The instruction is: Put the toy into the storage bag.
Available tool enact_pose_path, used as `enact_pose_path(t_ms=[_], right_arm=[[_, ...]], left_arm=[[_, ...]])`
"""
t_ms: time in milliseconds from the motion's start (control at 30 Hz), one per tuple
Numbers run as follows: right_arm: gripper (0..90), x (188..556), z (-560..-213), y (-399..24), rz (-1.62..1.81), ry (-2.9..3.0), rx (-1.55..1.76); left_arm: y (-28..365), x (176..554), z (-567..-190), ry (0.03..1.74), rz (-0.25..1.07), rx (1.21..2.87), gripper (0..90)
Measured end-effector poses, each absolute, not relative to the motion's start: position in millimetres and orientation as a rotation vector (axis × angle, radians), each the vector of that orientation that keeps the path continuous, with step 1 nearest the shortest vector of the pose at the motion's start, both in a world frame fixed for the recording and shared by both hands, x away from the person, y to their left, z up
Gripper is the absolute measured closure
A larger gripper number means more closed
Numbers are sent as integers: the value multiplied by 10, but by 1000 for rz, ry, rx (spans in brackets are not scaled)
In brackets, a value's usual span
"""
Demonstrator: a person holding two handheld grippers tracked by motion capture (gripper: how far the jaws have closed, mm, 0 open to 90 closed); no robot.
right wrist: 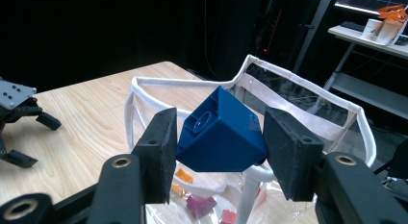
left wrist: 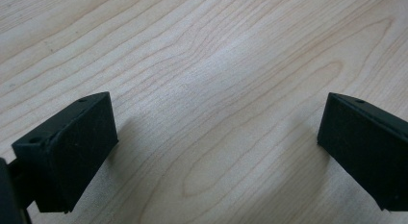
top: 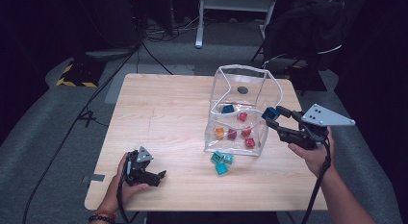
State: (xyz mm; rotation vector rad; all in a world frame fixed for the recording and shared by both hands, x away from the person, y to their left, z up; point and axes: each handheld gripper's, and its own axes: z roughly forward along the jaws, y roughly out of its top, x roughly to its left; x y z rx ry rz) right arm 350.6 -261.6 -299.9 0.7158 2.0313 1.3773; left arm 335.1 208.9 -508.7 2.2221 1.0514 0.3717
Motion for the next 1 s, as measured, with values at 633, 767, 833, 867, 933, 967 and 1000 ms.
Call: enact_pose_path(t_ms=[633, 767, 833, 867, 933, 967, 1000], right_arm=[[479, 3770, -2935, -2497, 1340, 2027, 759], [479, 3838, -2926, -2487, 1334, 2030, 771], [479, 3867, -2922, -2480, 1335, 2028, 780], [479, 3880, -2920, -2474, 1335, 2028, 782], [479, 3902, -2919, -2459, 1335, 2030, 784], [479, 3911, -2919, -2445, 1333, 2030, 783], [479, 3921, -2917, -2435, 1329, 2032, 781]], left_arm=[[2089, 3351, -5087, 1051, 372, 2222, 5], [2089, 3351, -5087, 1051, 372, 2222, 5], [2089, 3351, -5087, 1052, 371, 2222, 5], [2090, 3352, -5087, 1050, 373, 2224, 5], [2089, 3351, -5087, 1051, 372, 2223, 5], [2089, 3351, -5087, 1051, 372, 2222, 5], [2089, 3351, -5087, 1051, 372, 2222, 5]])
